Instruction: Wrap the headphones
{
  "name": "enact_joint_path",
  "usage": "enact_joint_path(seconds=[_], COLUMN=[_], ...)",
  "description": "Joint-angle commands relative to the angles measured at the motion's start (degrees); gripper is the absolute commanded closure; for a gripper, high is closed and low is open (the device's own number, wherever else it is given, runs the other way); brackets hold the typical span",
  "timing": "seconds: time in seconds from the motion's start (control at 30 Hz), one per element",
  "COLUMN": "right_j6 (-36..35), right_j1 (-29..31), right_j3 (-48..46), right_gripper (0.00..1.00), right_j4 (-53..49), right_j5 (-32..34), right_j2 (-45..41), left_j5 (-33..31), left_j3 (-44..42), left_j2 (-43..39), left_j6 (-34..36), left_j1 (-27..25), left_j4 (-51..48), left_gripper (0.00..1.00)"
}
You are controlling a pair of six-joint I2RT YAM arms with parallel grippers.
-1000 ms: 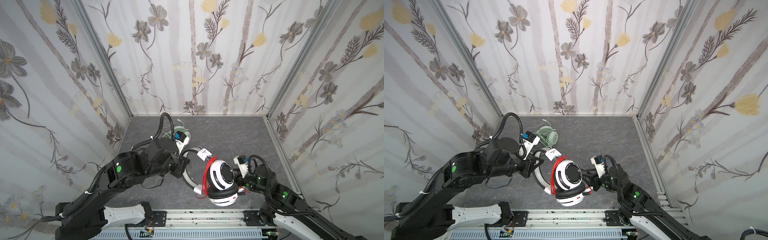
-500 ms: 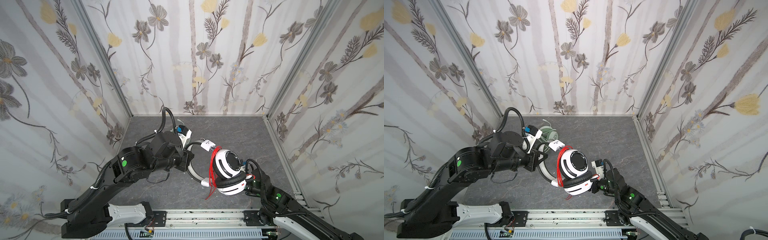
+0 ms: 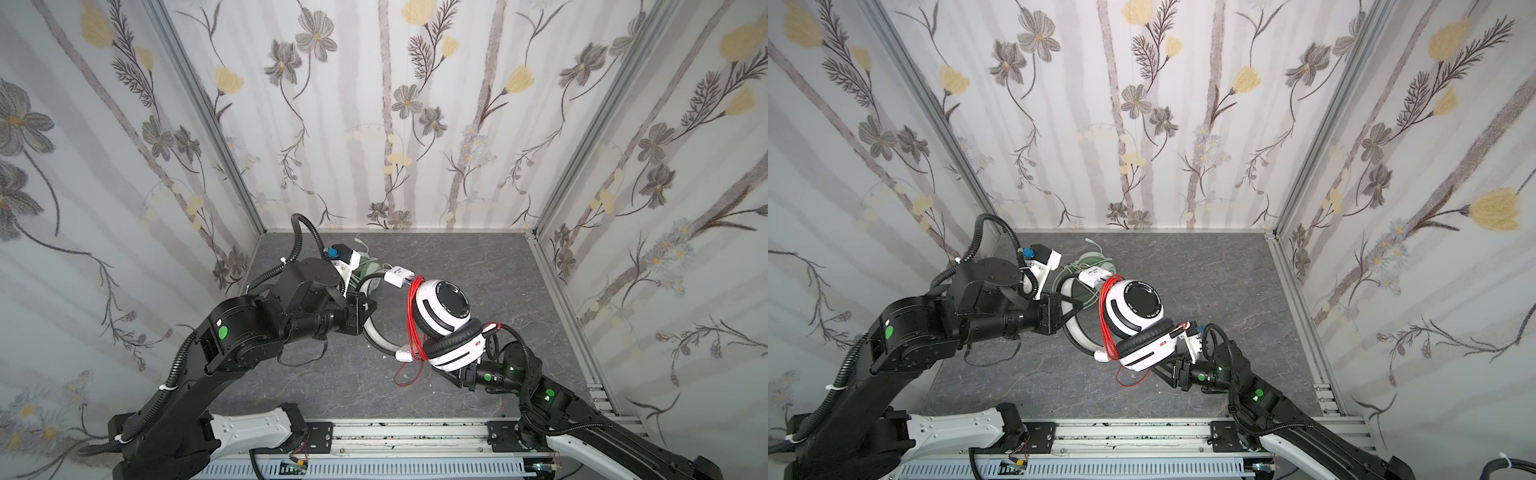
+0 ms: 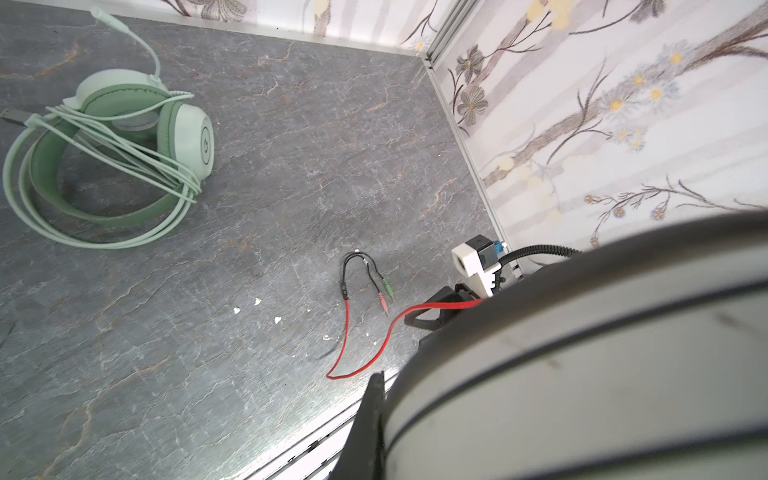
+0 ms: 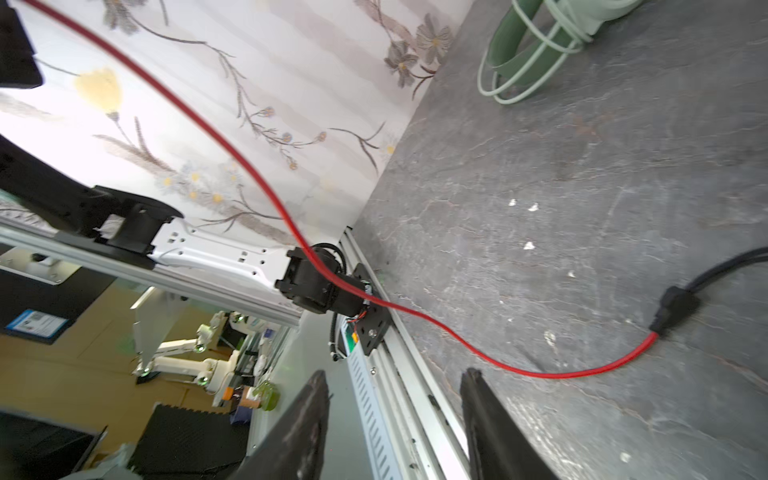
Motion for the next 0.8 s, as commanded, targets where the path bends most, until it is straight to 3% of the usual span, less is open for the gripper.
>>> enact_joint_path(seconds=[0.0, 0.17, 0.4, 0.47, 0.6, 0.67, 0.77], right_j6=[3.31, -0.43, -0.74, -2.96, -10.6, -13.58, -17.72], right_j1=[1.42, 1.74, 3.57, 3.48, 2.14, 0.88, -0.63], right_j3=[0.52, 3.61, 6.76, 9.43, 18.12, 22.69, 29.67], right_gripper=[0.47, 0.46, 0.47, 0.57, 0.95, 1.0, 1.0], right_j4=[9.01, 6.32, 15.99, 14.94, 4.7, 0.35, -5.94], right_j5=[-1.31, -0.3, -1.5, -0.45, 4.45, 5.86, 7.71], right_j2=[0.99, 6.04, 14.82, 16.56, 17.55, 17.13, 15.57], left_j5=[4.31, 7.77, 14.5, 15.62, 14.94, 14.68, 14.18], left_j3=[3.36, 7.54, 9.71, 10.63, 11.42, 10.73, 7.26], left_j2=[2.29, 5.05, 9.58, 11.04, 12.51, 12.18, 9.77], left_j6=[1.57, 4.06, 5.86, 6.75, 8.53, 8.75, 9.15], left_j1=[1.67, 4.84, 10.05, 10.86, 11.57, 11.76, 11.67], left_j4=[1.74, 1.8, 2.23, 1.31, -2.03, -3.08, -2.98], left_gripper=[0.89, 0.89, 0.89, 0.9, 0.92, 0.93, 0.92])
